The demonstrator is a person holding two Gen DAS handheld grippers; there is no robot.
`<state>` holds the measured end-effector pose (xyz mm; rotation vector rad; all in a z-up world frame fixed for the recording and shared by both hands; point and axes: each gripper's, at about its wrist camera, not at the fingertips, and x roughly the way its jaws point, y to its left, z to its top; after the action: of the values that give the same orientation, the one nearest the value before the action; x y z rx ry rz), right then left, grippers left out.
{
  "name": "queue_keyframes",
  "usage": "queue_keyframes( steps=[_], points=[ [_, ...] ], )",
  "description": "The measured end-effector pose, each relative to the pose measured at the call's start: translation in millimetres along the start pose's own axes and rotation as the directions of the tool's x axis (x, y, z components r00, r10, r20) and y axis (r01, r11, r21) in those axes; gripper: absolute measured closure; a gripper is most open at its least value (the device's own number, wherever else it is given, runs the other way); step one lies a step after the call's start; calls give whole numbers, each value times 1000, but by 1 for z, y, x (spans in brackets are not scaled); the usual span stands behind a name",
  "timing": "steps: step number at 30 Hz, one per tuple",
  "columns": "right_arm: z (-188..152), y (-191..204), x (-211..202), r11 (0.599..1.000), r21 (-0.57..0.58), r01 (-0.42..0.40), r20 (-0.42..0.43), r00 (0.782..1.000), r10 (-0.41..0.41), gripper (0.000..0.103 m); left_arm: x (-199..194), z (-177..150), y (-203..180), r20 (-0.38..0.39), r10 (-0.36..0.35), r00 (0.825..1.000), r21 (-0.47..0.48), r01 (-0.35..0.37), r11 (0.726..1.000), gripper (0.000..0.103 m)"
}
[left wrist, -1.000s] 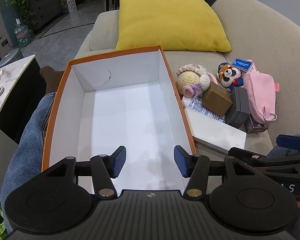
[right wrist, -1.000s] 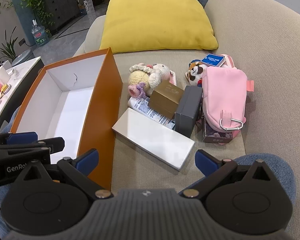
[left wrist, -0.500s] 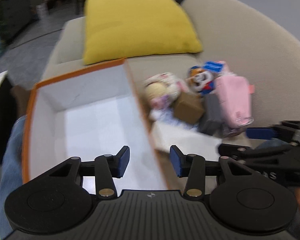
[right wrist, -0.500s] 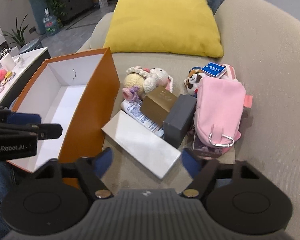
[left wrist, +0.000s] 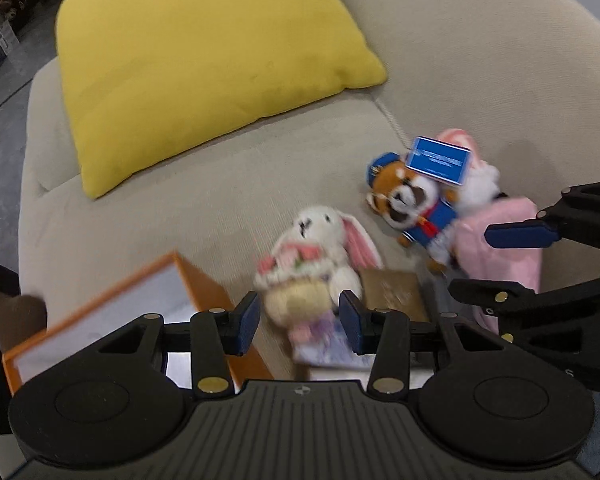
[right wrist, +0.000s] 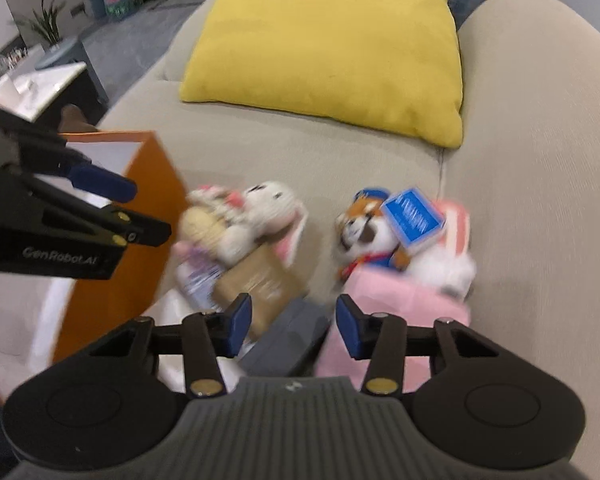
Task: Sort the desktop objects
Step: 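Grasp the crocheted bunny with the left tool while the right tool grasps the red panda plush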
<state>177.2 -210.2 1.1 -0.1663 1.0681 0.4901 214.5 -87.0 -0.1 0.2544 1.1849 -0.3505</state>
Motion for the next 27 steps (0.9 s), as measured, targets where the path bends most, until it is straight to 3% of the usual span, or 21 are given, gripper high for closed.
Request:
queue_keyframes(
  steps=[6,9,13,17,23,27],
  points=[
    [35,-26,36,1000,-5,-21,-92,996,20,54,47,24,7,-151,-23,988,4,24,1000,52],
    [41,-32,54,999,-26,-38,-150,988,34,54,62,27,8,-187,-20,982,4,21,1000,52],
    [43,-40,73,999,-30,-10,-189,982,4,53,70,29,4,-196,-9,981,19,12,1000,48],
    [44,-48,92,999,5,-36,-238,971,36,53,74,32,0,-205,12,979,44,-3,999,39],
    [52,-41,97,997,-75,-19,-249,969,0,52,75,35,-5,-224,-4,975,47,14,999,43],
    [53,-47,102,995,-92,-41,-245,969,18,53,78,33,-3,-241,-27,970,14,32,999,43]
  ],
)
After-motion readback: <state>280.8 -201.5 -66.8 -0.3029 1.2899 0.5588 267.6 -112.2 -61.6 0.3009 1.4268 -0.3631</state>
